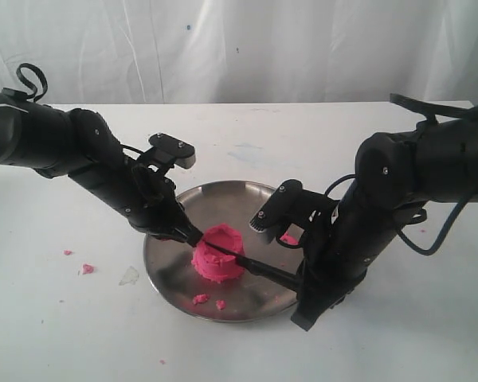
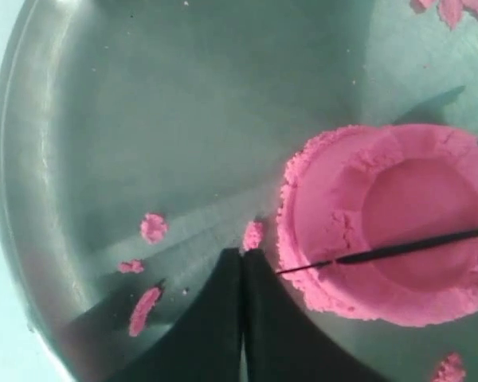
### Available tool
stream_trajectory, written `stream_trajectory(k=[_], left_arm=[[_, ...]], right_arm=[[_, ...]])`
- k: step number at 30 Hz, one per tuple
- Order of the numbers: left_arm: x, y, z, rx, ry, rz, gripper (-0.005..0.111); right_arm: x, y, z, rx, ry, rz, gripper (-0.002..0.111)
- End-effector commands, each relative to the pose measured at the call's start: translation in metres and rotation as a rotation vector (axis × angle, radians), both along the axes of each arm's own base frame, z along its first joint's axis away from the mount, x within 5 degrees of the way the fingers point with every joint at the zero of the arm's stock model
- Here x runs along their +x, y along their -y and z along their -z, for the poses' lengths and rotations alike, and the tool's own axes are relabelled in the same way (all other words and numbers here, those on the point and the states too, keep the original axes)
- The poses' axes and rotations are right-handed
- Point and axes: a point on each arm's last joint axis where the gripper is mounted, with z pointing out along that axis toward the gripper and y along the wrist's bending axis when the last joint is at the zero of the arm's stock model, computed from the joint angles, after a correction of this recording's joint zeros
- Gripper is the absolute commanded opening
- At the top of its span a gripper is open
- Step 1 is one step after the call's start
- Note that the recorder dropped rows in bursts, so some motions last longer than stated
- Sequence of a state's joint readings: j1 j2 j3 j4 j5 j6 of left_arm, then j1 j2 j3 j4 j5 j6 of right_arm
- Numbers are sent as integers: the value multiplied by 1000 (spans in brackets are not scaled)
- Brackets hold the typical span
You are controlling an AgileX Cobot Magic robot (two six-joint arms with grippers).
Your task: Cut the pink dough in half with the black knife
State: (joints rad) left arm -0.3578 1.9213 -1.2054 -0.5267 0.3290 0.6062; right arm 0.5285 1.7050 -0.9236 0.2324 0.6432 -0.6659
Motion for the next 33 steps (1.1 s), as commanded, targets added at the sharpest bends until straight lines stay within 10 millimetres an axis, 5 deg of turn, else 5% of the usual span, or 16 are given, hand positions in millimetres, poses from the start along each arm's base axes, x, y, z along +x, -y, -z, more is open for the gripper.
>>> stream_trajectory(k=[1, 33], left_arm=[[-1, 0, 17, 14, -52, 5, 0], [-1, 0, 25, 23, -74, 8, 0]], right_arm=[[0, 0, 0, 4, -3, 15, 0], [1, 0, 0, 9, 7, 19, 0]])
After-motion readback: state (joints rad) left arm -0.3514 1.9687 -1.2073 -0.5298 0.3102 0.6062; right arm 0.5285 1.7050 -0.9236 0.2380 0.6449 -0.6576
